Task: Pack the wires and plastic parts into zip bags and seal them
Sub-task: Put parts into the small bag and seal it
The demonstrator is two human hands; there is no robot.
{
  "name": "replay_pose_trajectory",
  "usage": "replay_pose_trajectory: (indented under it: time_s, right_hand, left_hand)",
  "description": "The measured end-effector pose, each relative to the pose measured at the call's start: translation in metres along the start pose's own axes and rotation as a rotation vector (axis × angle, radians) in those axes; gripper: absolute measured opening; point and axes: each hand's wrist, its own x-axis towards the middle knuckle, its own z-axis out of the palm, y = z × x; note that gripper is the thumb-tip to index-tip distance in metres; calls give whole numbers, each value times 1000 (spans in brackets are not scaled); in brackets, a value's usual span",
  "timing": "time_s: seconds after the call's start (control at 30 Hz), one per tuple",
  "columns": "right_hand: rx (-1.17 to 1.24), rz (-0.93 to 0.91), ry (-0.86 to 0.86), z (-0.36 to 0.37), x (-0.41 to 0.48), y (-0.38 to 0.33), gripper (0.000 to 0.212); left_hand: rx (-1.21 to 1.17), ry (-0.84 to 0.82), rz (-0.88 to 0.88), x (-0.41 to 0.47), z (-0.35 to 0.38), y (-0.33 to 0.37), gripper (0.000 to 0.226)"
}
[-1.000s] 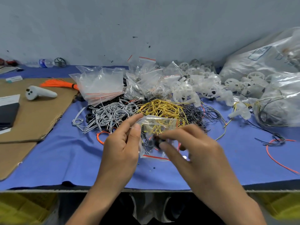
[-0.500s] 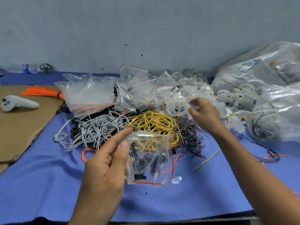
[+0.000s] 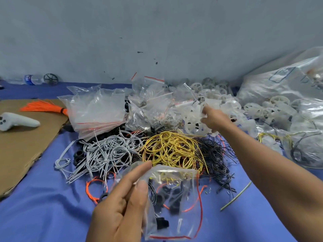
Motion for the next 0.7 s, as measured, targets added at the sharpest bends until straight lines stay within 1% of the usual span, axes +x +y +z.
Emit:
replay_pose_trajectory:
  time_s: [0.1, 0.2, 0.3, 0.4, 0.47, 0.53, 0.57, 0.63, 0.7]
  right_hand:
    - [82, 32, -12, -9, -12, 8, 15]
    - [86, 13, 79, -42, -24, 14, 22]
    - [62, -105, 130, -100, -55, 7, 23]
    - [76, -296, 117, -165, -109, -7, 17]
    - [198, -436, 48, -203, -152, -21, 15]
    - [360, -555, -65, -230, -189, -37, 26]
    - [400, -602, -127, -239, -205, -45, 33]
    - [408, -700, -274, -247, -228, -61, 40]
    - [352, -788, -411, -244, -239, -77, 35]
  left_hand:
    - [-6, -43, 9, -1, -2, -3, 33]
    - [16, -84, 22, -1, -6, 1, 29]
    - [112, -92, 99, 6, -9, 10, 26]
    - [255, -74, 199, 24, -13, 19, 18]
    - [349, -63, 226, 40, -15, 25, 20]
    - [398, -75, 244, 53, -19, 30, 20]
    - [410, -78, 246, 58, -20, 32, 19]
    - [428, -82, 250, 64, -22, 35, 19]
    - [445, -84, 266, 65, -23, 37, 20]
